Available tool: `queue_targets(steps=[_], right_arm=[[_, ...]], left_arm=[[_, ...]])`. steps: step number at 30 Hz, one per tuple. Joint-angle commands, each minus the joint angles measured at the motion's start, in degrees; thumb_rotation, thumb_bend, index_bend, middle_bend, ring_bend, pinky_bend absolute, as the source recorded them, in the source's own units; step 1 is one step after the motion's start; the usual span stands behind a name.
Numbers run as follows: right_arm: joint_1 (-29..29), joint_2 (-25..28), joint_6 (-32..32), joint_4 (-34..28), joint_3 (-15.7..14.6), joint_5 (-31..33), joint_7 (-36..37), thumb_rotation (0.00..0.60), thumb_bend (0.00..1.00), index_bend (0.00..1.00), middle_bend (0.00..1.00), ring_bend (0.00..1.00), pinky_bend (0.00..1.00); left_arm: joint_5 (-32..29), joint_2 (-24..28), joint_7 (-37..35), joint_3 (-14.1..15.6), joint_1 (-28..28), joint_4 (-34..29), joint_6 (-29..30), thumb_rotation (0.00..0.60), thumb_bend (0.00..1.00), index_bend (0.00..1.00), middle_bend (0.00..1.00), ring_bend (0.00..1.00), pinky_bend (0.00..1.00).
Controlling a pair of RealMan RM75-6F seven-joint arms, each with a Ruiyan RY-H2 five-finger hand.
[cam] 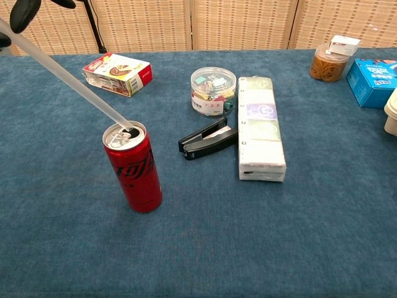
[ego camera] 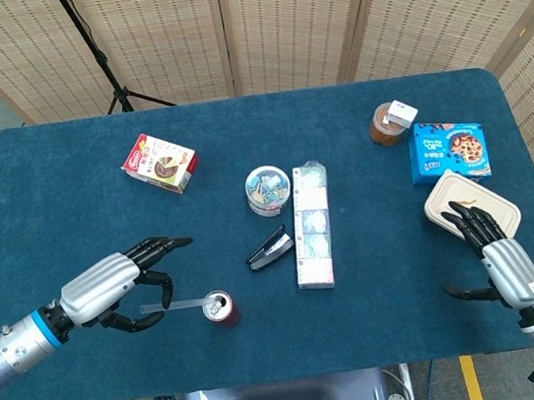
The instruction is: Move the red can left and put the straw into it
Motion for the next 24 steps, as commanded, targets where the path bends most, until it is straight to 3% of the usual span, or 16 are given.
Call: queue_targets(steps=[1,24], right_arm=[[0.01,0.04,0.0,0.02,0.04,0.01,0.04,0.6,0.0,0.0,0.0,0.0,0.0],[-0.02,0.21,-0.1,0.13,0.02,0.09,0.31,0.6,0.0,0.0,0.0,0.0,0.0]], left_arm=[[-0.02,-0.13,0.0,-0.03,-0.15,-0.08,-0.26,0.6,0.38,0.6,0.0,0.0,0.0],[-3.57,-2.81,3.59,-1.09,-1.24,-0.27,-4.73,0.6,0.38,0.56,0.0,0.0,0.0]])
